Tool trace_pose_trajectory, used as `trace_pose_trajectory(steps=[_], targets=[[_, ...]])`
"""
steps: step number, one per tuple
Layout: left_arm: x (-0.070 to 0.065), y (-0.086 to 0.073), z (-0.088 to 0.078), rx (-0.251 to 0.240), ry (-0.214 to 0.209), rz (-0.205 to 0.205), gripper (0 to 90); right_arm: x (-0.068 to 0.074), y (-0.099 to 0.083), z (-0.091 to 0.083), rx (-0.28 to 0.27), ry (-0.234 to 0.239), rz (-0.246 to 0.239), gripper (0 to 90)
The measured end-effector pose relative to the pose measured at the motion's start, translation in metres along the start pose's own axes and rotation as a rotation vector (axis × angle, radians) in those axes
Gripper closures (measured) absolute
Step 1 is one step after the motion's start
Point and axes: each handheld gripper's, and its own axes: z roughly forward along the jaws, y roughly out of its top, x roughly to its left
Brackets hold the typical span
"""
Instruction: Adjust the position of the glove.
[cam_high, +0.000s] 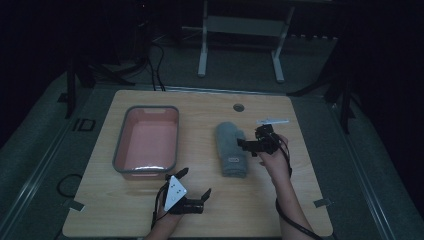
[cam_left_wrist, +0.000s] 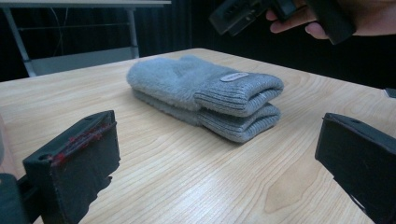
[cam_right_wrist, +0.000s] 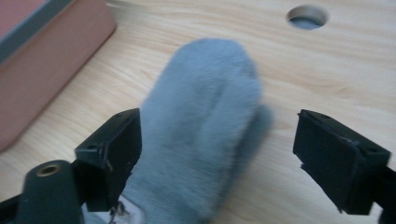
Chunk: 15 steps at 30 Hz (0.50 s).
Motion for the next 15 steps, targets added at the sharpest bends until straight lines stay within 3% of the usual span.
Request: trace_pose_trajectory(steps=[2,4,9,15], targets=[[0.000,0.000,0.000,0.001,-0.001,-0.003,0.0,-0.006,-0.004,-0.003,-0.011,0.024,0.005,16.4],[0.001,0.000,0.000,0.004,0.000,-0.006,0.0,-0.009,-0.009,-0.008,-0.020,0.011,-0.032,16.4],[0.000,0.002,0.003,0.038,0.016,0.018,0.0,-0.010,-0.025,-0.015,-0.049,0.060,-0.077,14.1],[-0.001,0.010,0.005,0.062,0.022,-0.004,0.0,-0.007,-0.043,-0.021,-0.046,0.096,-0.076,14.0]])
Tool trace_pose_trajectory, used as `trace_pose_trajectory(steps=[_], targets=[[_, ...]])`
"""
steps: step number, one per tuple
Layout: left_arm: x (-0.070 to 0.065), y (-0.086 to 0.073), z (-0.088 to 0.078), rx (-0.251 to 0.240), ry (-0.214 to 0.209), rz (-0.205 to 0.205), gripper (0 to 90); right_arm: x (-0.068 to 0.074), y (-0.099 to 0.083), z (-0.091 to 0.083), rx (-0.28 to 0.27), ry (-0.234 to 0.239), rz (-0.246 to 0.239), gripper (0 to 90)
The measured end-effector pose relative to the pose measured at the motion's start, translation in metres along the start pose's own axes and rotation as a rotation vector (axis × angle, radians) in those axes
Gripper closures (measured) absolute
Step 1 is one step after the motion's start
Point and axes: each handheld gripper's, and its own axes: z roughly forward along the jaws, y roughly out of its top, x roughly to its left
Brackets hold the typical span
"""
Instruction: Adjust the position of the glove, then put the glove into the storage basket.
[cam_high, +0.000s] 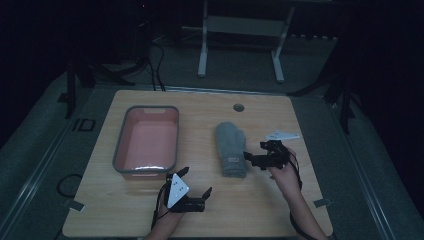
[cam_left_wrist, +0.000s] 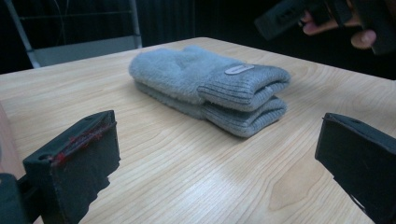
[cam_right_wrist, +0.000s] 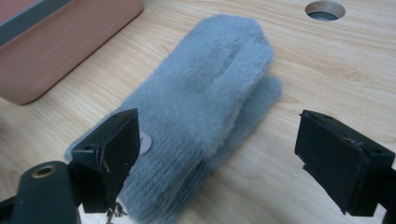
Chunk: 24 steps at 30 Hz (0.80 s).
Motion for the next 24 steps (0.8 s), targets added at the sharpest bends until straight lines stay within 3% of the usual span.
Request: trace_pose_trajectory(steps=[5,10,15,19,22,24], targets=[[0.002,0.010,0.002,0.018,-0.028,-0.043,0.0,-0.002,-0.013,-0.007,-0.002,0.006,-0.021,14.2],[-0.002,0.021,0.016,0.066,-0.061,-0.034,0.0,-0.004,-0.022,-0.009,-0.015,-0.019,-0.090,14.0],[-0.002,0.039,0.032,0.079,-0.109,-0.072,0.0,-0.006,-0.023,-0.010,-0.056,-0.009,-0.111,14.5],[0.006,0.053,0.047,0.097,-0.137,-0.119,0.0,-0.005,-0.015,-0.010,-0.073,-0.031,-0.108,14.3],[0.012,0.061,0.060,0.116,-0.136,-0.139,0.0,-0.006,-0.008,-0.011,-0.077,-0.015,-0.045,13.2],[0.017,0.066,0.070,0.140,-0.120,-0.144,1.6,-0.003,-0.002,-0.009,-0.054,-0.065,-0.044,11.6]])
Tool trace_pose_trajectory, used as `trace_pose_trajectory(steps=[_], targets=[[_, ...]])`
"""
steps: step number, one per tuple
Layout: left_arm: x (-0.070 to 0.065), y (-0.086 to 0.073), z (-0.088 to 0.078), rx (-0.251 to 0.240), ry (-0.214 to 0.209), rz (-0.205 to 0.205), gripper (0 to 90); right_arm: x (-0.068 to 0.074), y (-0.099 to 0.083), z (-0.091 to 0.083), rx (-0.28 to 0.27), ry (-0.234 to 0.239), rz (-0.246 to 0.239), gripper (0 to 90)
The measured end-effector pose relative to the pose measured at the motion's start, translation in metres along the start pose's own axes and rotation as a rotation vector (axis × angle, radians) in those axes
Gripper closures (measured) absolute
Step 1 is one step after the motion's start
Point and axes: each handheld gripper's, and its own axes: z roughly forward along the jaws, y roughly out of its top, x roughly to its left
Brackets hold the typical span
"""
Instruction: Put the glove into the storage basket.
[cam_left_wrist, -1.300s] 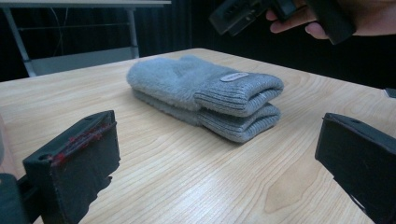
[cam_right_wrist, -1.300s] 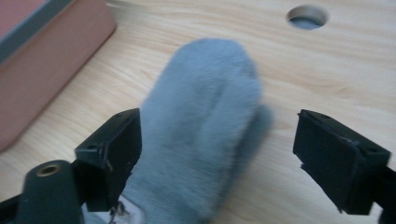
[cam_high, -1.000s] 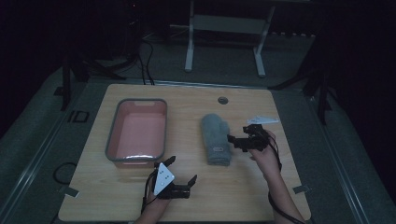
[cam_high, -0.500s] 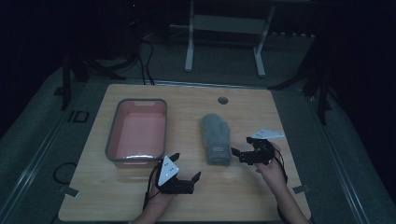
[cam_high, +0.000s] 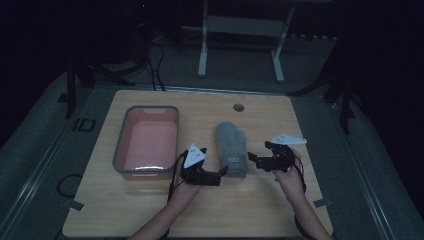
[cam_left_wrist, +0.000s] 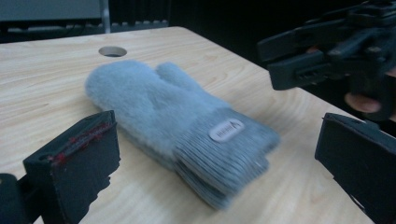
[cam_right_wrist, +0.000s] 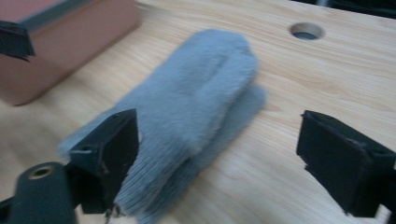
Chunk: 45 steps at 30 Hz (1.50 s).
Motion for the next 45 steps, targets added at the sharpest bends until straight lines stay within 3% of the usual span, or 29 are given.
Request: trace_pose_trajectory(steps=[4,6,7,9,10,13,15,17,19,22,26,30,33,38,45], targets=[[0.005,0.008,0.016,0.053,0.048,0.038,4.2,0.000,0.010,0.009,0.035,0.065,0.037,13.6],[0.009,0.010,0.023,0.081,0.071,0.033,6.4,0.001,0.014,0.017,0.049,0.039,0.032,19.1],[0.012,0.010,0.027,0.097,0.065,0.017,6.5,0.000,0.016,0.020,0.054,0.047,0.036,24.5],[0.016,0.009,0.034,0.115,0.079,-0.008,8.5,-0.002,0.018,0.028,0.064,0.011,0.040,30.3],[0.019,0.009,0.037,0.122,0.076,-0.021,12.0,-0.003,0.019,0.032,0.075,0.013,0.044,38.0],[0.023,0.008,0.048,0.161,0.063,-0.012,14.7,-0.008,0.019,0.044,0.085,0.022,0.088,47.0],[0.024,0.008,0.054,0.183,0.064,0.002,14.8,-0.009,0.018,0.050,0.087,0.031,0.099,50.7],[0.025,0.008,0.059,0.201,0.055,0.007,16.2,-0.009,0.017,0.057,0.108,0.074,0.114,55.9],[0.025,0.008,0.064,0.213,0.044,0.001,21.8,-0.006,0.013,0.065,0.152,0.071,0.121,62.2],[0.024,0.009,0.067,0.215,0.045,0.002,22.4,-0.005,0.008,0.067,0.168,0.073,0.138,66.3],[0.026,0.010,0.073,0.240,0.026,-0.014,35.5,-0.005,0.002,0.067,0.193,0.044,0.157,58.2],[0.025,0.010,0.081,0.296,0.058,-0.022,40.9,-0.004,0.001,0.072,0.229,0.022,0.167,53.7],[0.025,0.010,0.081,0.324,0.088,-0.048,38.9,-0.003,-0.002,0.076,0.233,0.016,0.180,50.8],[0.029,0.010,0.078,0.353,0.087,-0.115,33.9,-0.004,-0.005,0.078,0.236,0.038,0.198,48.1],[0.035,0.004,0.081,0.369,0.075,-0.126,28.5,-0.008,-0.007,0.083,0.259,0.093,0.235,51.4]])
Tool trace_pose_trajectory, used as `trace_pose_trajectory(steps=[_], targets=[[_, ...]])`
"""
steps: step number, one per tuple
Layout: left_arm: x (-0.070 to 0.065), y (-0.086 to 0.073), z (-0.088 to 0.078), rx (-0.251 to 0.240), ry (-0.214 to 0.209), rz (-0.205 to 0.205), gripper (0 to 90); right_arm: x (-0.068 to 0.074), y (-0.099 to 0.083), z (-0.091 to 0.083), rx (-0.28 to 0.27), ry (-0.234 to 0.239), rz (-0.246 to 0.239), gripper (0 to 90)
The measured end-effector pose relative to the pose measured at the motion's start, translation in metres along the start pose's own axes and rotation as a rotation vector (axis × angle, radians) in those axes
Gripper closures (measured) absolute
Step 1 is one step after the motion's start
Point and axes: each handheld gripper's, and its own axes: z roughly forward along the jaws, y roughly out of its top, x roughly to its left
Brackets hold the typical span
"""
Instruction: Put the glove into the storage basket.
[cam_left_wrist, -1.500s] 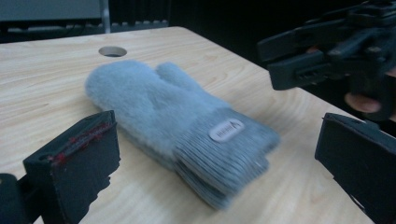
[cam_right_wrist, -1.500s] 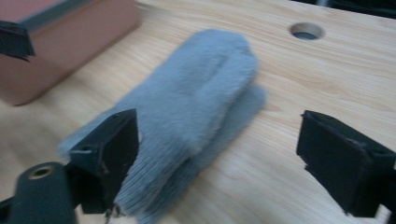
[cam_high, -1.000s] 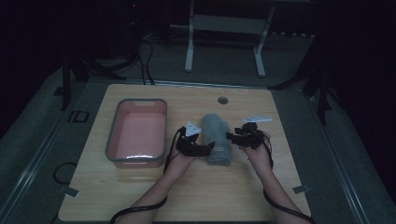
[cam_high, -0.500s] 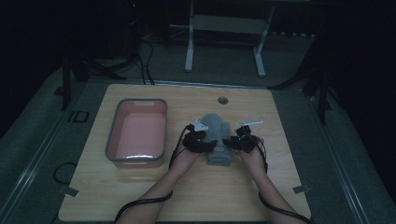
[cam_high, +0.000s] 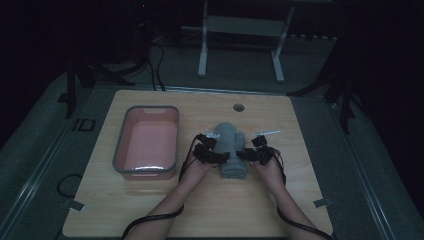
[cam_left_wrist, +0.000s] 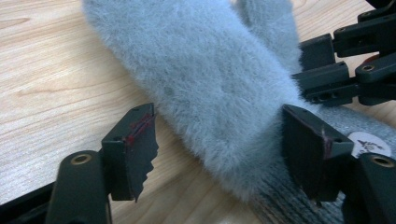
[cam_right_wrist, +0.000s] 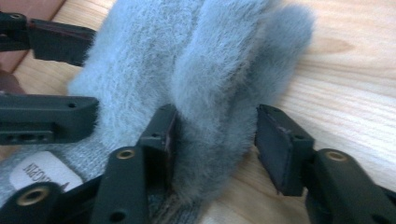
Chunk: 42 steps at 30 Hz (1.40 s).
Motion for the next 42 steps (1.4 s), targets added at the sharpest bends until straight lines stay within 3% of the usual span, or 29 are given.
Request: trace_pose_trajectory(steps=[6,10,13,17,18,19,21,22,25,34,42], targets=[[0.006,-0.001,0.008,0.022,-0.054,-0.024,28.6,-0.001,0.000,0.003,0.008,0.028,-0.005,56.0],[0.010,-0.003,0.015,0.026,-0.145,-0.035,34.2,0.001,-0.001,0.004,0.009,0.041,-0.020,65.0],[0.010,-0.004,0.017,0.010,-0.184,-0.030,43.2,0.003,-0.002,0.005,0.005,0.036,-0.030,69.6],[0.005,-0.003,0.017,-0.002,-0.189,0.008,66.0,0.005,-0.002,0.005,0.003,0.034,-0.030,75.8],[-0.001,-0.001,0.014,-0.007,-0.164,0.067,66.0,0.006,-0.002,0.004,-0.002,0.026,-0.034,77.5],[-0.003,0.000,0.013,-0.004,-0.163,0.074,73.1,0.009,-0.004,0.003,-0.013,0.007,-0.043,79.3],[-0.001,0.000,0.012,-0.010,-0.180,0.052,76.4,0.010,-0.006,0.001,-0.031,-0.001,-0.046,80.6],[0.000,-0.001,0.012,-0.017,-0.193,0.042,77.4,0.010,-0.007,0.000,-0.044,0.001,-0.044,80.9],[0.001,0.000,0.008,-0.028,-0.213,0.061,78.8,0.008,-0.009,-0.003,-0.072,0.026,-0.032,81.6],[0.000,0.010,-0.014,-0.041,-0.258,0.092,79.0,0.014,-0.004,-0.020,-0.090,0.075,-0.033,82.0],[0.001,0.024,-0.045,-0.047,-0.262,0.142,79.0,0.030,0.007,-0.040,-0.132,0.121,-0.056,82.1]])
